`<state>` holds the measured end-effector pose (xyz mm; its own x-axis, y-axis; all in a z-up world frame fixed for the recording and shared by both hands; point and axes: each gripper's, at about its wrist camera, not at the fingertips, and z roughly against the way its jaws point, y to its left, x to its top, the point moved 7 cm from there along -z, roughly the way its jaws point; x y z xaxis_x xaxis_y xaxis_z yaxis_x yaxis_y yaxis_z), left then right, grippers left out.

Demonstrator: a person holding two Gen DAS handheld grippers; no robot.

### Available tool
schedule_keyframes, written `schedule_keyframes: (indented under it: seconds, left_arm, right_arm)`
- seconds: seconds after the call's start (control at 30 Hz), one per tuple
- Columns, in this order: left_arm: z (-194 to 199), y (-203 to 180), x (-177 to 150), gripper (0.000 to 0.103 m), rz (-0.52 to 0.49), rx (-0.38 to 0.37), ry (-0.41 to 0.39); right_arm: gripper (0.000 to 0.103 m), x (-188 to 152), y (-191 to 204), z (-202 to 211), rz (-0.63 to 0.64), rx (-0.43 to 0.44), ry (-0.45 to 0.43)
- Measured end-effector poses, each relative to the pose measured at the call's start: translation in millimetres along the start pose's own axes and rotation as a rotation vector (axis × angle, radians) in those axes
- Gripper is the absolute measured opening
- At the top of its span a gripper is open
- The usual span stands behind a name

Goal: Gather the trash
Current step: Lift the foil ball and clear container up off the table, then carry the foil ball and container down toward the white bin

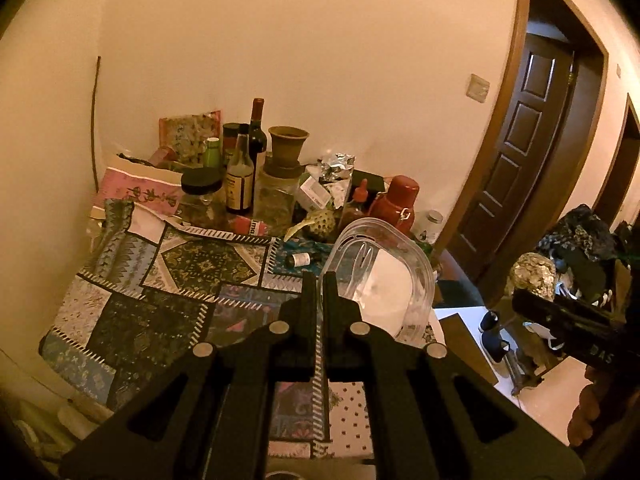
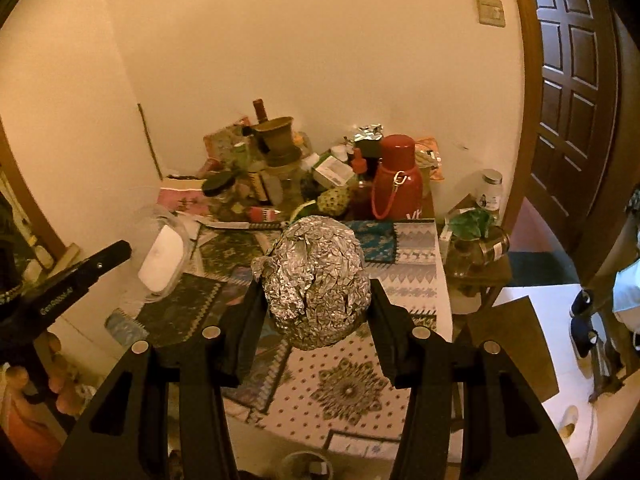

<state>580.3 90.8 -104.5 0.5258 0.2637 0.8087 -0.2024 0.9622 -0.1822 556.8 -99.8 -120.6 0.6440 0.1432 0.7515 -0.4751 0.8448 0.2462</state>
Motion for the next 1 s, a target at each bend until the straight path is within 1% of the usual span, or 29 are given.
schedule_keyframes:
  seconds: [0.1,0.3,0.4,0.6,0.73,0.8,1.0]
  left_arm:
    - [18.8,4.4,-4.4,0.001,-0.003,-0.020,-0.014]
    - [63.4,20.5,-18.2,0.001,-0.020,-0.067,-0.037]
    - [96.6,34.7,-32.7,0.001,-0.043,-0.091,-0.045]
    - [153.6,61.4,-68.3,0.001,-0.077,-0.113,-0.044]
    - [186.8,77.9,-99.0,0.001,-0.104,-0.136,-0.021]
    - [196.9,83.1,-111.8,0.001,-0.115,-0.146,-0.005]
    - [209.0,93.4,-143.9,0.001,-0.123,-0.169,0.062]
  right_arm:
    - [0.046,-8.3,12.5,14.5,-0.008,-0.007,-0.009]
    - [0.046,-33.4,51.0,49.1,-0.016,-0.043,-0.037]
    - [0.046,-50.6,74.0,68.1,-0.035,-0.062,-0.049]
    - [0.046,-96.3,116.7,100.2,-0.068,-0.088,-0.055]
    - [0.046,-125.3,135.3,115.1,-0.105,-0.105,-0.043]
    - [0.046,-136.1,142.1,119.7,-0.120,-0.111,-0.035]
    - [0.046,-165.1,158.0,130.7,-0.142,-0.136,0.015]
